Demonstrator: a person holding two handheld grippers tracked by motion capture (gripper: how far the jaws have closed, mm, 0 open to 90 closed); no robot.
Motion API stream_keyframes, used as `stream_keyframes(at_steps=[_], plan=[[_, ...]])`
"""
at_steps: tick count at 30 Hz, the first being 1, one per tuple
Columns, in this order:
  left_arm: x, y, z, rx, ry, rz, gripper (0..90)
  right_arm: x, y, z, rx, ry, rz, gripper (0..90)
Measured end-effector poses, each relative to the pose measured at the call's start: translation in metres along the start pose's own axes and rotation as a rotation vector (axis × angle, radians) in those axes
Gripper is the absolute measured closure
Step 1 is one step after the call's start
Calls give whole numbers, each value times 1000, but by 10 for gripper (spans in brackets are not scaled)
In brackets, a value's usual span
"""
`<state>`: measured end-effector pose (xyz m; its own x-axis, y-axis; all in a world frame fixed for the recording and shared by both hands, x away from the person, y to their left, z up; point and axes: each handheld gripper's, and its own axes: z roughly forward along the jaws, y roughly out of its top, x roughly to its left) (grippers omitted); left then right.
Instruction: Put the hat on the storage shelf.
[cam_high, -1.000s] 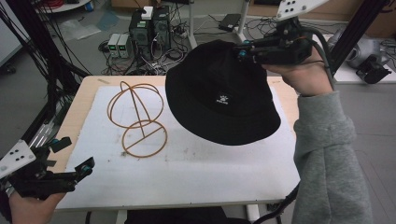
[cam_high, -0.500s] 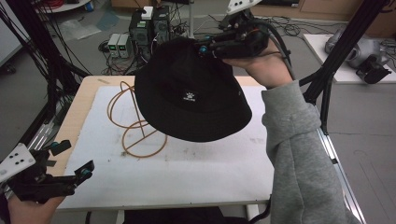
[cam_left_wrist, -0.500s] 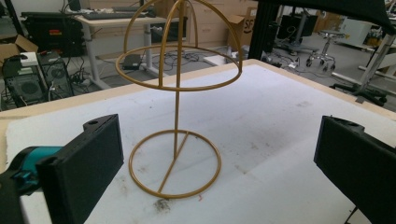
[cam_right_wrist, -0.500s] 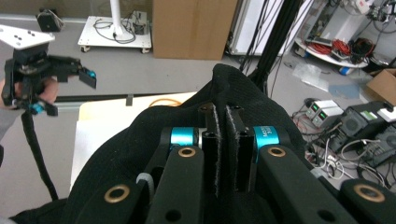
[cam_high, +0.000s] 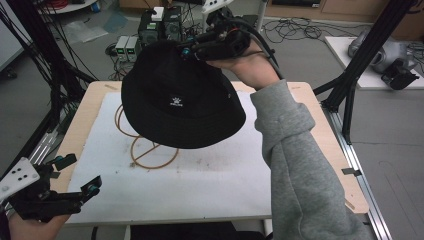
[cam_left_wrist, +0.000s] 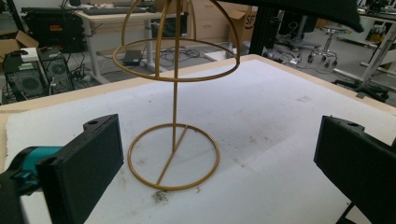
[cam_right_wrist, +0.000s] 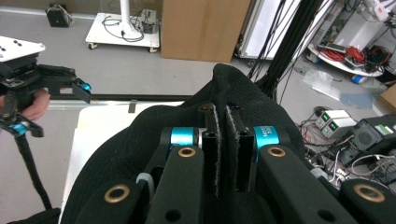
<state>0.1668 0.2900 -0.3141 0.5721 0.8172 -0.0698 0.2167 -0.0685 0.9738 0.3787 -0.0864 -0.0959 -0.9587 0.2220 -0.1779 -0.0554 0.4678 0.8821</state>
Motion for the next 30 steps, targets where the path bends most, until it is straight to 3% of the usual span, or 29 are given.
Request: stream_keyframes(at_steps=[19, 30], plan=[[-5, -3, -3, 8, -6, 7, 17, -11, -1, 60, -24, 96, -30, 863], [-7, -5, -6, 11, 7, 10, 17, -13, -6, 90, -7, 141, -31, 864]])
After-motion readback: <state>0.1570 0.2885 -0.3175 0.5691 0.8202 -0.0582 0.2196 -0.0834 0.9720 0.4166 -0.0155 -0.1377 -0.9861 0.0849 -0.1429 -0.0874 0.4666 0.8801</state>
